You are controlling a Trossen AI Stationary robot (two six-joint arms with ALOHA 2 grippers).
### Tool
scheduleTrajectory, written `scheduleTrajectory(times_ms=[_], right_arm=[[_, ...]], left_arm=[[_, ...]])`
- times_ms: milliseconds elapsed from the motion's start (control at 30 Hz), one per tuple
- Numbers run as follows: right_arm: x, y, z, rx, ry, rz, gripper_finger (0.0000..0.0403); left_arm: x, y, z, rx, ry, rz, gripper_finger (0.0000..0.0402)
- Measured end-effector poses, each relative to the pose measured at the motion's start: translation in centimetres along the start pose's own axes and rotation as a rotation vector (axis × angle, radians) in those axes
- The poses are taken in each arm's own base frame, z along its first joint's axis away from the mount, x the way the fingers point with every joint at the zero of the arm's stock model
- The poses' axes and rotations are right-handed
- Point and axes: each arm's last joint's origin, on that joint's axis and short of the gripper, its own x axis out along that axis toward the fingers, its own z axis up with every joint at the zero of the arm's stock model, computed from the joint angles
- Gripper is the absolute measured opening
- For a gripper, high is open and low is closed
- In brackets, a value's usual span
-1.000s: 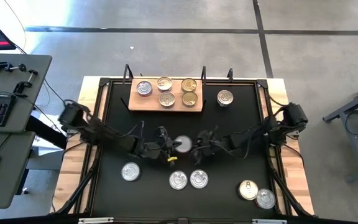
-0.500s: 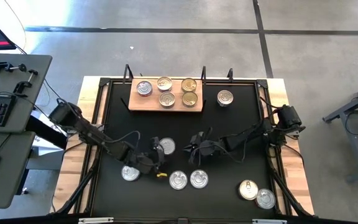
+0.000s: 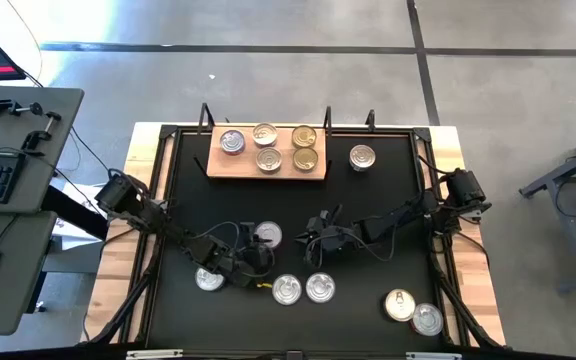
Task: Stack canned seafood by type on shelf
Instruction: Put the red tuna can on the shelf aligned with the other red tuna can
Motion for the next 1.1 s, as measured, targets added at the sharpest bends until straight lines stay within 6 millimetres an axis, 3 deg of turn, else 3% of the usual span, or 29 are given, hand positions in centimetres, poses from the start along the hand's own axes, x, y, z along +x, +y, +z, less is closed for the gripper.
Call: scheduleTrajectory(times_ms=[167, 467, 567, 800, 933, 1100], right_arm=[[0.0, 0.0, 0.0, -0.009, 0.000, -0.001, 0.0027], [0.0, 0.0, 0.0, -0.043, -0.014, -0.022, 0.0027], [-0.3, 0.9, -0.5, -0.167, 0.031, 0.072, 0.0027], [-1.2, 3.1, -1.1, -0.426, -0.019, 0.198, 0.0032], [-1.2, 3.4, -0.6, -0.511, -0.101, 0.178, 0.0067], [-0.9, 2.4, -0.1, -0.623, -0.128, 0.005, 0.0152]], left_arm=[[0.0, 0.2, -0.8, 0.059, 0.059, 0.035, 0.0144], [0.8, 0.2, -0.9, 0.023, 0.081, -0.011, 0.0041], [0.9, 0.1, -0.6, -0.057, 0.056, -0.026, 0.0009], [0.1, 0.3, 0.8, -0.157, -0.032, -0.089, 0.0006], [-0.6, 1.0, 1.7, -0.238, -0.065, -0.089, 0.0002], [-1.4, 1.6, 2.5, -0.346, -0.098, -0.096, 0.0001]])
